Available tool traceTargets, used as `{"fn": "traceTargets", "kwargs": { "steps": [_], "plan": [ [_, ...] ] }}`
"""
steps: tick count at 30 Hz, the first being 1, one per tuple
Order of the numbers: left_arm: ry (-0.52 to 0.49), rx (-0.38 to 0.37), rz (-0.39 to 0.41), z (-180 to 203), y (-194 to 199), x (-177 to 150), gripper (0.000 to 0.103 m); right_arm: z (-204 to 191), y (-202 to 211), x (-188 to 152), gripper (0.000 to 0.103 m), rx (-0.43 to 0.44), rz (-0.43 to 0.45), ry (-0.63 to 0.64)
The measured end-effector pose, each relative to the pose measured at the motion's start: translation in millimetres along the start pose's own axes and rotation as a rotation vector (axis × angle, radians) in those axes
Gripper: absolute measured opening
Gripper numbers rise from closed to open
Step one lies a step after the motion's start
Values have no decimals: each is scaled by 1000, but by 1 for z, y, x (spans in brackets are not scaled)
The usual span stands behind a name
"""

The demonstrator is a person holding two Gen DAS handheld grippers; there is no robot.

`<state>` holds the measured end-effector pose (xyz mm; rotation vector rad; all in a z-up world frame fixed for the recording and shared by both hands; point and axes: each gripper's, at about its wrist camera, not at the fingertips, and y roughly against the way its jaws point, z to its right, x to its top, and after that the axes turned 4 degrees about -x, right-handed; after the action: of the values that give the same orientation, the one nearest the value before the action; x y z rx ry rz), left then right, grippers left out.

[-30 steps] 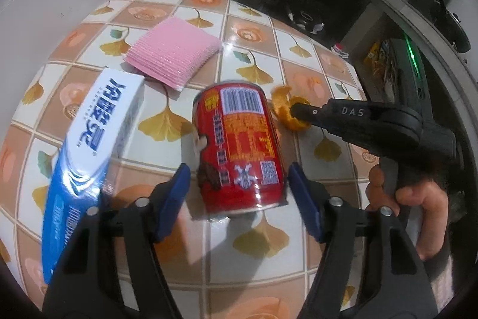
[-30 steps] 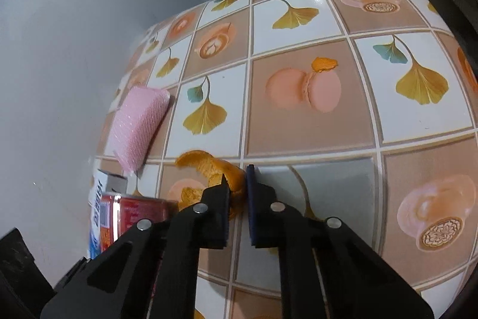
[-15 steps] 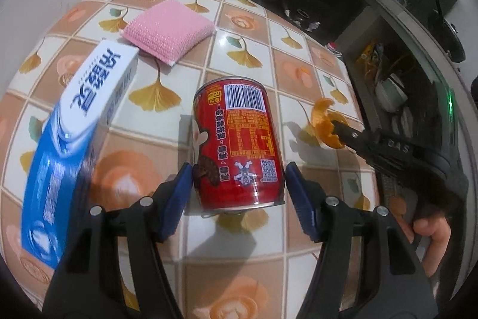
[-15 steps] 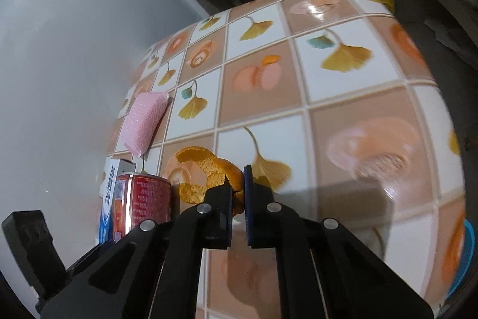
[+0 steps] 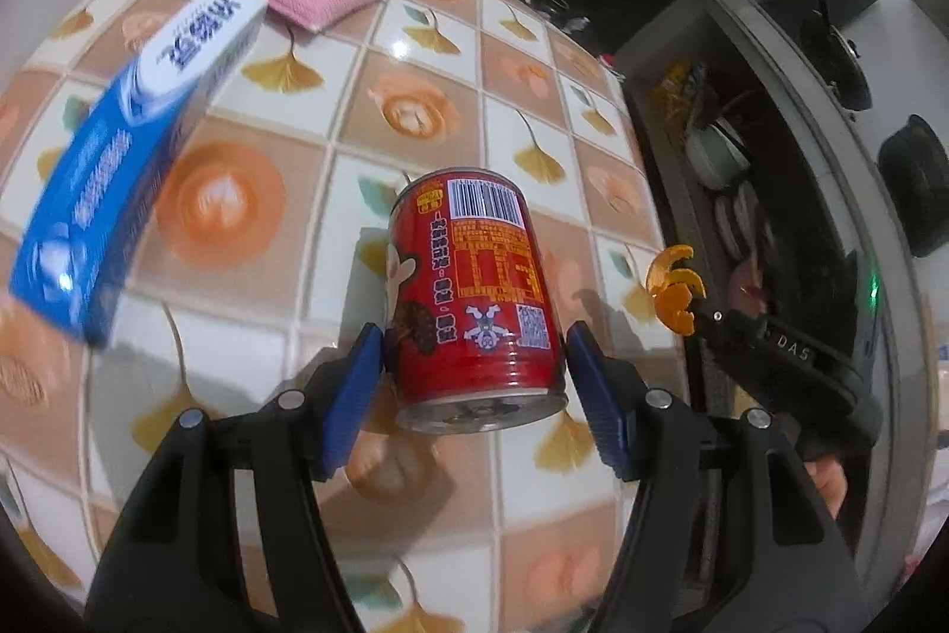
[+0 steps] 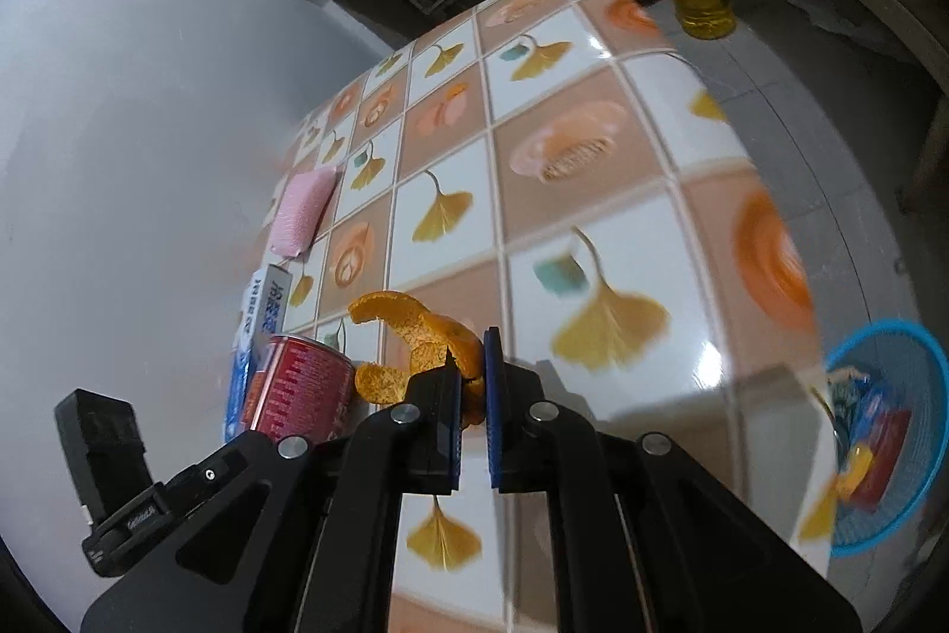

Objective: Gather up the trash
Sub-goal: 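Carry the can and peel over the wastebasket and open both grippers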

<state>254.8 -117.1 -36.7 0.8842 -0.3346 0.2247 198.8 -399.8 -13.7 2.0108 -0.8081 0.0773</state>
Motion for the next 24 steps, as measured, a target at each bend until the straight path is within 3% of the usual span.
{"fn": "traceTargets", "kwargs": {
  "steps": [6, 12, 18, 24],
  "plan": [
    [-13, -79, -29, 20, 10, -21, 59, 30, 42, -29, 7, 16, 56, -58],
    [-71, -156, -62, 55, 8, -33, 59, 75, 106, -59, 7, -10, 177, -153],
    [-182, -226, -121, 111, -8, -43, 59, 139, 160, -93, 7, -76, 277, -288],
    [-316, -290, -197, 181, -34, -61, 59, 195, 171, -130, 7, -142, 287, -429]
  ]
}}
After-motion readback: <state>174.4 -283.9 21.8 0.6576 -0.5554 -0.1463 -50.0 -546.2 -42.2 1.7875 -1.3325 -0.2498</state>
